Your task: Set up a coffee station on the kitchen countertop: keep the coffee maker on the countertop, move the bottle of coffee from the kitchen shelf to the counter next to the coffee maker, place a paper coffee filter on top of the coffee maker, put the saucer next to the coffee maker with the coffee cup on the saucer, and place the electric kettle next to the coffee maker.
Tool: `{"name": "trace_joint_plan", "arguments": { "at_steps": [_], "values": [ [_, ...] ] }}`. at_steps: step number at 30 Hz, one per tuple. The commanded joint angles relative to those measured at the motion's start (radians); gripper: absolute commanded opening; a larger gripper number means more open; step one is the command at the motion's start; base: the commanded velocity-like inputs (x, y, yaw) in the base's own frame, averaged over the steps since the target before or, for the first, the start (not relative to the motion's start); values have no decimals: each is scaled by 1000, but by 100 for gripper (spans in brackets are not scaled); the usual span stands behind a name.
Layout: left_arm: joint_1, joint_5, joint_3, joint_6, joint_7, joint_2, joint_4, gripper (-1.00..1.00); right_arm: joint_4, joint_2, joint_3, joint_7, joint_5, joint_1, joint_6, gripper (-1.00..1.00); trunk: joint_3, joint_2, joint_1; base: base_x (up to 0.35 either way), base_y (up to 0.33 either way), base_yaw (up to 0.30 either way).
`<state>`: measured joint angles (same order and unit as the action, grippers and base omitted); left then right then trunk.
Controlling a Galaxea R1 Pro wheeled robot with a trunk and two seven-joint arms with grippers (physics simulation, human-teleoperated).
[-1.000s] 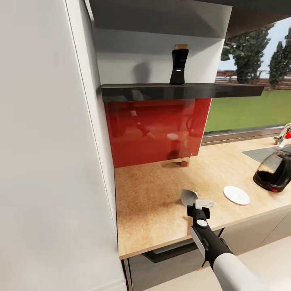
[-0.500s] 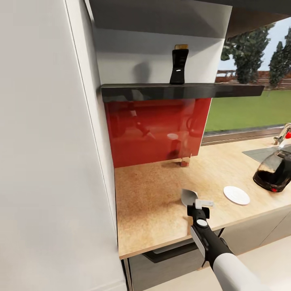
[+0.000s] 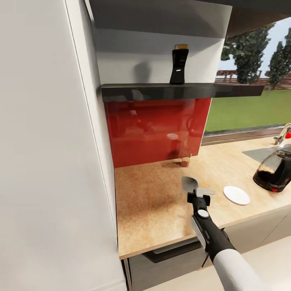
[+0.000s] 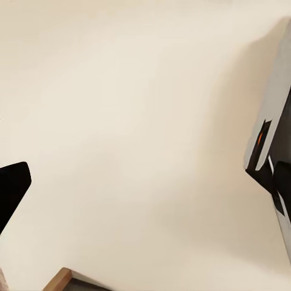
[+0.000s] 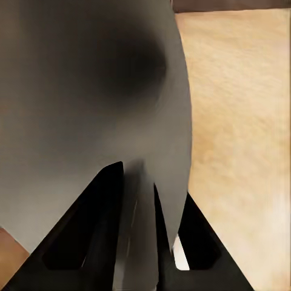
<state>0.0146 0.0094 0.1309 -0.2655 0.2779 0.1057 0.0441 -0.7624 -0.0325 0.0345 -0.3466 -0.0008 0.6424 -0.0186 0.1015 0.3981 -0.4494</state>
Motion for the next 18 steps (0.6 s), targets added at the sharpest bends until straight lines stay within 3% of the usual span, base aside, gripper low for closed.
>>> {"name": "trace_joint_plan", "arguments": {
  "at_steps": [1, 18],
  "values": [
    [-1, 1, 6, -7, 0, 0, 2, 100, -6, 0, 3, -5, -3, 1, -3, -100, 2, 2, -1, 0, 0, 0],
    [-2, 2, 13, -9, -6, -3, -3, 100, -47, 0, 2, -5, -7, 1, -1, -100, 1, 2, -1, 0, 0, -3]
  ]
}}
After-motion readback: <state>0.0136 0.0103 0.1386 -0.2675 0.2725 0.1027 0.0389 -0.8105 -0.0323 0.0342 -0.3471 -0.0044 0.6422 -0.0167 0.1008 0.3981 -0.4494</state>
